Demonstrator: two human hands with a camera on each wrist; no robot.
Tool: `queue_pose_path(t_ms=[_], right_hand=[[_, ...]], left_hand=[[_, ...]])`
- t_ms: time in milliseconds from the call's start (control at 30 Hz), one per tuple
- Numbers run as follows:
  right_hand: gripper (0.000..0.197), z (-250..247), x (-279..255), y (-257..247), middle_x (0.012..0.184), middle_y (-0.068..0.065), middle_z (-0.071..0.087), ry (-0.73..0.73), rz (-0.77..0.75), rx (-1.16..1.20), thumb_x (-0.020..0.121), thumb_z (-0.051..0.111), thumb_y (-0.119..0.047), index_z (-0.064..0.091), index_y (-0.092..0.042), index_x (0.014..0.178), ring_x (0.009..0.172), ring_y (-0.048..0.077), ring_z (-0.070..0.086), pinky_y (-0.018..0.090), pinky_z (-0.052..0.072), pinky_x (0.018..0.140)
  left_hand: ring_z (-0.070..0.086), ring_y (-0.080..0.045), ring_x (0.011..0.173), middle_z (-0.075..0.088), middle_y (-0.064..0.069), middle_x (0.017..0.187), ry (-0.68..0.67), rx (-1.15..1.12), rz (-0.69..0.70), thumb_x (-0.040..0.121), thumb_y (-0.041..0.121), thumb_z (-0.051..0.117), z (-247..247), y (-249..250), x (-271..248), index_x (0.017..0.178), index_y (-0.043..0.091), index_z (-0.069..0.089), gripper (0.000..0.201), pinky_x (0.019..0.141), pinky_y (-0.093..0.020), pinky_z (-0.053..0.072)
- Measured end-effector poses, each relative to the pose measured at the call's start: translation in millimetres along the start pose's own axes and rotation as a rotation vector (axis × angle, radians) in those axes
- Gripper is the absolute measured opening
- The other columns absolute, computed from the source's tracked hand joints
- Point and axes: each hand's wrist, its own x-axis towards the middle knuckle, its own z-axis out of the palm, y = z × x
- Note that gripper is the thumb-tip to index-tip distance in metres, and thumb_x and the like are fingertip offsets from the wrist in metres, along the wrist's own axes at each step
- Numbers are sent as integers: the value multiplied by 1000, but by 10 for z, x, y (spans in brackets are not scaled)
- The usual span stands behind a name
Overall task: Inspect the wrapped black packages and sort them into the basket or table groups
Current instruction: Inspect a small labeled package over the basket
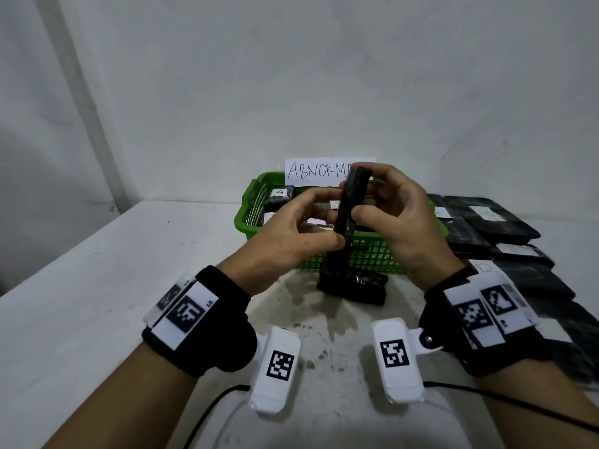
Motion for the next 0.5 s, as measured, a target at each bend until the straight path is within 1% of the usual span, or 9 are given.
queue_pose_path(t_ms=[100,200,267,300,333,367,400,467,500], right_hand=[[50,42,-25,0,110,5,72,21,-40,-11,74,63,-5,60,-17,122,97,13,73,32,60,84],[51,26,-15,-31,114,3,73,-7,-22,-8,75,66,-7,59,-17,125,102,14,72,34,59,88],[54,-8,9,-43,118,0,72,-53,28,13,77,74,-18,58,-21,129,109,14,71,36,57,93],[58,-27,17,-53,121,-1,71,-73,70,41,77,78,-30,58,-24,131,114,16,69,40,55,97],[65,-46,22,-69,125,-2,70,-91,130,79,73,81,-46,59,-27,131,118,20,67,44,53,101],[73,-70,28,-79,130,-2,68,-110,192,122,69,81,-60,60,-28,131,123,24,64,49,51,103],[78,-92,27,-86,134,0,66,-131,243,172,67,78,-67,61,-28,132,126,27,62,53,49,106],[78,-116,12,-105,141,5,61,-175,312,269,72,76,-66,60,-24,135,129,29,60,59,46,107],[83,-126,2,-104,143,5,59,-209,339,297,68,79,-64,58,-23,138,129,31,60,59,47,106]], left_hand=[[63,-1,81,58,2,104,-12,14,28,88,-8,64,10,-7,-3,133,23,53,56,76,-17,52],[65,-1,84,60,2,107,15,26,54,88,4,71,2,4,-9,131,26,54,51,77,-17,54],[66,-2,86,62,3,106,33,48,82,86,9,74,-8,7,-10,129,27,55,51,78,-18,55],[67,-2,89,62,5,106,40,69,101,84,10,76,-19,6,-8,128,28,56,52,79,-19,54],[67,-2,94,62,8,106,46,92,124,82,8,78,-31,2,-6,126,30,56,54,82,-20,54],[66,-2,99,62,11,107,49,120,152,81,6,79,-47,-4,-1,125,32,56,56,86,-21,54],[64,-2,106,62,13,110,52,159,182,79,4,80,-63,-11,1,123,35,55,59,91,-24,53],[60,-4,115,62,19,115,48,252,252,77,3,82,-74,-18,2,121,38,53,62,101,-32,50],[60,-4,116,61,24,115,48,277,287,77,3,82,-70,-19,0,119,38,53,62,101,-32,49]])
